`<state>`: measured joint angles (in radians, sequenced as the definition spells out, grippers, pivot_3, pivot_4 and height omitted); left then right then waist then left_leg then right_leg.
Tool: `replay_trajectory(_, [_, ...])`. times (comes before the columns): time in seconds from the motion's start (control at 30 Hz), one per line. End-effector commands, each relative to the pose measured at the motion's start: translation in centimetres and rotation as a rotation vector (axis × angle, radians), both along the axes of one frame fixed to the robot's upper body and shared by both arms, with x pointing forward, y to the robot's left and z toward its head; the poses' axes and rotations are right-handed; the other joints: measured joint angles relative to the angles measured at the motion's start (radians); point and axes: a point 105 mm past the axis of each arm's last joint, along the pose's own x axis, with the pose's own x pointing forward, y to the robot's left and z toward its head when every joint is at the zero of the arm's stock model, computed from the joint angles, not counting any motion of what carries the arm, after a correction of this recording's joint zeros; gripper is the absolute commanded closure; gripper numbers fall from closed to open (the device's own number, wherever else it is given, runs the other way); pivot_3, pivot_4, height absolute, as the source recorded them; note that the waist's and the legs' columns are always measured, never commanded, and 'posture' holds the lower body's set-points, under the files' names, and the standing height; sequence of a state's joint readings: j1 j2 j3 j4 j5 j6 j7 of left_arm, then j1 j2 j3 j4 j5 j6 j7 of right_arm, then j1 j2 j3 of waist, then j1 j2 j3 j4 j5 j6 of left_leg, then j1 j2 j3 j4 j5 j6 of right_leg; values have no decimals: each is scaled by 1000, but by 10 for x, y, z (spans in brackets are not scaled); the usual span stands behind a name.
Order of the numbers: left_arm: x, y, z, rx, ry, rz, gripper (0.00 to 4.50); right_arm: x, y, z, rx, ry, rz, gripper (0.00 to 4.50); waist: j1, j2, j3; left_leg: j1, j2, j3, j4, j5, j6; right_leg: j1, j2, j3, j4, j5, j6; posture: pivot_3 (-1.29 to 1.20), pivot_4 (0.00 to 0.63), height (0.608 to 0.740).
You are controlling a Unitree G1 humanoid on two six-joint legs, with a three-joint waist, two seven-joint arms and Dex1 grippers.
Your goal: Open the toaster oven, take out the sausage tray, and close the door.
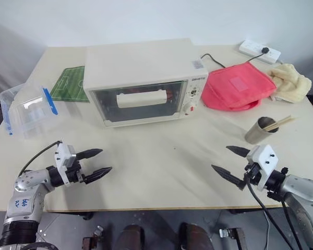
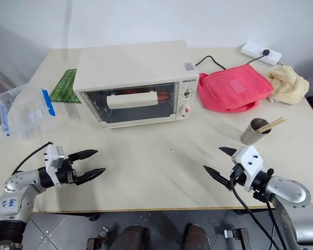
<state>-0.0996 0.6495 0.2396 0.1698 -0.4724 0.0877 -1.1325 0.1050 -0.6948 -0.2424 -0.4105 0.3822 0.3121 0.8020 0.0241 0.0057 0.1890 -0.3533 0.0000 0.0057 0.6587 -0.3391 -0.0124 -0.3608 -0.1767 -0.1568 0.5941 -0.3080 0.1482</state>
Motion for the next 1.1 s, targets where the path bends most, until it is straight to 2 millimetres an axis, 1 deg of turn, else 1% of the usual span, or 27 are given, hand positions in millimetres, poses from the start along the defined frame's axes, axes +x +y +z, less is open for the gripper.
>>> replay_trajectory(0.03, [1,1,12,7,-48,-5,0,0,4,8,-15,-15,32,107,0,0,0,0,0,0,0,0,0,0,0,0,0,0,0,0,150,740])
replay_trajectory(0.13, [4,1,13,4,-28,16,0,1,10,13,-15,-16,61,107,0,0,0,0,0,0,0,0,0,0,0,0,0,0,0,0,150,740])
replay_trajectory(0.2, [5,-1,15,4,-20,36,0,4,20,21,-18,-21,111,107,-1,0,0,0,0,0,1,0,0,0,0,0,1,0,0,0,150,740])
replay_trajectory(0.27, [5,-3,17,11,-23,31,0,15,34,36,14,-26,171,107,-5,0,0,0,0,0,1,0,0,0,0,0,1,0,0,0,150,740])
replay_trajectory(0.37, [4,-5,20,-3,-22,26,0,27,48,44,-14,-9,240,107,-10,0,0,0,1,0,3,0,0,0,0,1,2,1,-1,0,150,740])
replay_trajectory(0.43, [5,-6,27,-34,-43,29,0,35,57,53,-3,-16,282,107,-11,0,0,0,1,0,4,0,0,0,0,1,2,1,-1,0,150,740])
replay_trajectory(0.53, [7,-5,41,-108,-78,47,0,55,84,79,66,-67,383,107,-14,0,0,-1,1,0,5,0,0,-1,0,1,2,1,-1,0,150,740])
replay_trajectory(0.57, [7,-5,44,-119,-82,46,0,59,90,84,72,-77,408,107,-18,0,0,-1,1,0,5,0,0,-1,0,1,2,1,-1,0,150,740])
replay_trajectory(0.7, [0,-3,49,-148,-76,45,0,80,118,101,64,-111,502,107,-28,0,0,-1,1,-2,5,0,0,-1,0,0,5,1,-1,0,150,740])
replay_trajectory(0.8, [-3,-3,51,-159,-73,43,0,90,133,106,41,-127,553,107,-31,0,0,-2,1,-2,5,0,0,-3,0,0,6,1,-1,0,150,740])
replay_trajectory(1.0, [-14,-1,57,-180,-99,28,0,96,158,118,28,-172,663,107,-33,0,0,-4,1,-1,5,0,0,-9,-1,1,13,1,-1,0,150,740])
replay_trajectory(1.1, [-16,1,61,-188,-124,33,0,97,168,126,34,-197,699,107,-42,0,0,-5,1,-1,5,0,0,-11,-1,1,14,1,-1,0,150,740])
